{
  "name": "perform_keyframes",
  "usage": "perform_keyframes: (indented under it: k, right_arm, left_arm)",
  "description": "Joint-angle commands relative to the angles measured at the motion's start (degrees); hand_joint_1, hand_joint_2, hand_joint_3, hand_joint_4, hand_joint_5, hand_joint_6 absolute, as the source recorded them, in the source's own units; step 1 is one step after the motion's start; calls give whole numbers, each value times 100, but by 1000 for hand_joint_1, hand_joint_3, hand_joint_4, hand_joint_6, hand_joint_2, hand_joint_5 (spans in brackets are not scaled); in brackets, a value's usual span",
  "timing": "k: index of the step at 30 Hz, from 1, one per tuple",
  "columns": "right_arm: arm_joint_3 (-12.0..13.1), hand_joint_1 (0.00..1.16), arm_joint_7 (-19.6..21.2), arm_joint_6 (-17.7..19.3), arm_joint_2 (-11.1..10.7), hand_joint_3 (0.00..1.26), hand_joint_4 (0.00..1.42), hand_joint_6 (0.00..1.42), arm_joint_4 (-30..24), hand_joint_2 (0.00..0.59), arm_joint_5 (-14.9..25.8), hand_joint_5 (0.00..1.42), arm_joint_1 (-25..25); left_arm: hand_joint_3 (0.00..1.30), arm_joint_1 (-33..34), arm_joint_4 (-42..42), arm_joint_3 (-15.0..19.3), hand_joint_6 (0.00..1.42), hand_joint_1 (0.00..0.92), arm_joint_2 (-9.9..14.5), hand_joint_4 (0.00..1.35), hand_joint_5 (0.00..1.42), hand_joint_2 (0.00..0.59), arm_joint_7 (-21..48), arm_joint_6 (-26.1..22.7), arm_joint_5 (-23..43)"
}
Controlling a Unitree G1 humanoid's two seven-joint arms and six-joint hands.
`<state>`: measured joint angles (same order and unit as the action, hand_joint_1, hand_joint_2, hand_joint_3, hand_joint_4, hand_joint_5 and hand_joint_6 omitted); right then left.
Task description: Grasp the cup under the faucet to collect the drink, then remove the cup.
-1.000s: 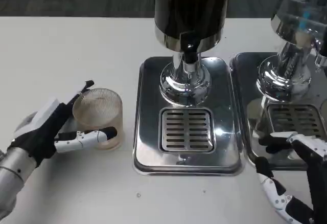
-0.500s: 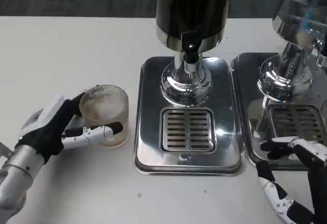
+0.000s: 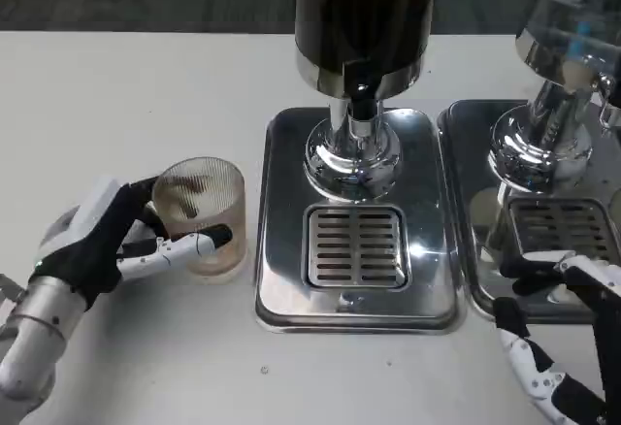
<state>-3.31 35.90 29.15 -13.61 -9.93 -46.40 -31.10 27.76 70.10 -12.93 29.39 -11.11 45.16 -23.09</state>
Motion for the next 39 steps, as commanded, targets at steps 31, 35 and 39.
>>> perform_keyframes:
  k: [31,35,39]
  right_arm:
    - [12,485,-291,114,-20,589,636,563,11,392,286,584,249]
    - [10,491,-280,137,-7,589,636,563,26,392,290,584,236]
    - [13,497,-289,151,2,589,636,563,35,396,296,585,242]
  left_arm:
    - [511,-591,-343,233,986,311,132,657,869,125,-1193,562,-53]
    - [511,-627,-475,293,986,310,167,653,869,125,-1273,698,-34]
    - [511,-612,-585,342,990,298,159,644,869,128,-1282,789,-54]
